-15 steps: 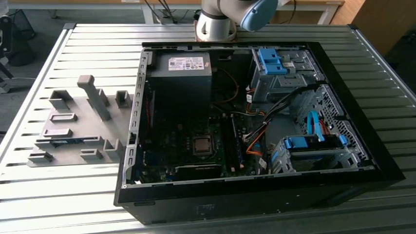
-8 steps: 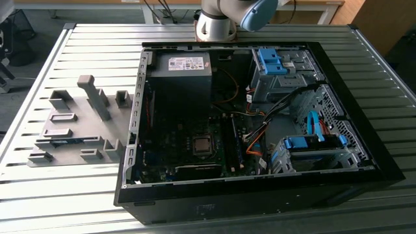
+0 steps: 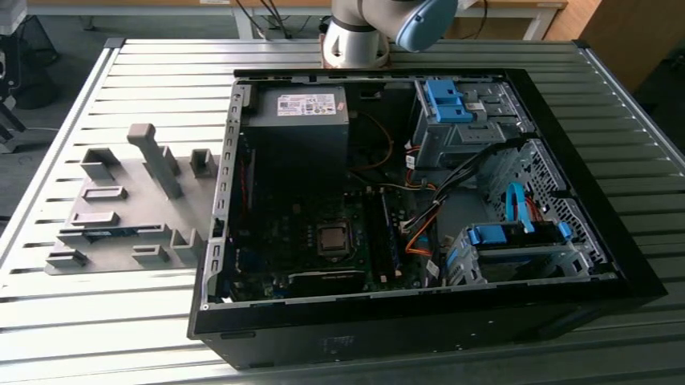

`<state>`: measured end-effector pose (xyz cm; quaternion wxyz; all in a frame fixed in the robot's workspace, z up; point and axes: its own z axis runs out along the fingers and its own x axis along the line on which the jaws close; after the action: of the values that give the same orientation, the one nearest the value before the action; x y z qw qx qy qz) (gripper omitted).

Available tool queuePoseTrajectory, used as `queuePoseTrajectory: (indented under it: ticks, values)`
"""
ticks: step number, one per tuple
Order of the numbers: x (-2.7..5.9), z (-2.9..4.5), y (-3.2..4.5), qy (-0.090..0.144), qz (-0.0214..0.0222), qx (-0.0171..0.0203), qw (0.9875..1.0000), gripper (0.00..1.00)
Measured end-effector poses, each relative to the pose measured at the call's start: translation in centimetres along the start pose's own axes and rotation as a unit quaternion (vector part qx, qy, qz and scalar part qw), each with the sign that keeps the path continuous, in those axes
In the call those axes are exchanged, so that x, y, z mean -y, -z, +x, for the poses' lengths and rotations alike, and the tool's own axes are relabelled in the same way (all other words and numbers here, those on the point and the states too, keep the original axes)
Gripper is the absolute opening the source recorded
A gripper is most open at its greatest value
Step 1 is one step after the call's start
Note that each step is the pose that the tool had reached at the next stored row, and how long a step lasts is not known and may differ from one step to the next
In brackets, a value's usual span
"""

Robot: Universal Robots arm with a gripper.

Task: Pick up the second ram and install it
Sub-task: 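Pick up the second ram and move it above second insertion slot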

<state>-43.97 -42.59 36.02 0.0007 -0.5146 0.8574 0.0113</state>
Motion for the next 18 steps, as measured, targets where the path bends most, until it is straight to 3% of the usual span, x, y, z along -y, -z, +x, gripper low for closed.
queuePoseTrajectory:
  ticks: [10,11,14,18]
  values:
    - [0.00,0.00,-0.01,0.001,0.0000,0.0000,1.0000,0.23]
    - [0.00,0.00,-0.02,0.004,-0.0001,-0.0001,1.0000,0.29]
    - [0.01,0.00,-0.14,0.025,-0.0003,-0.0004,0.9997,0.29]
    - [0.02,0.01,-0.49,0.060,-0.0008,-0.0011,0.9982,0.29]
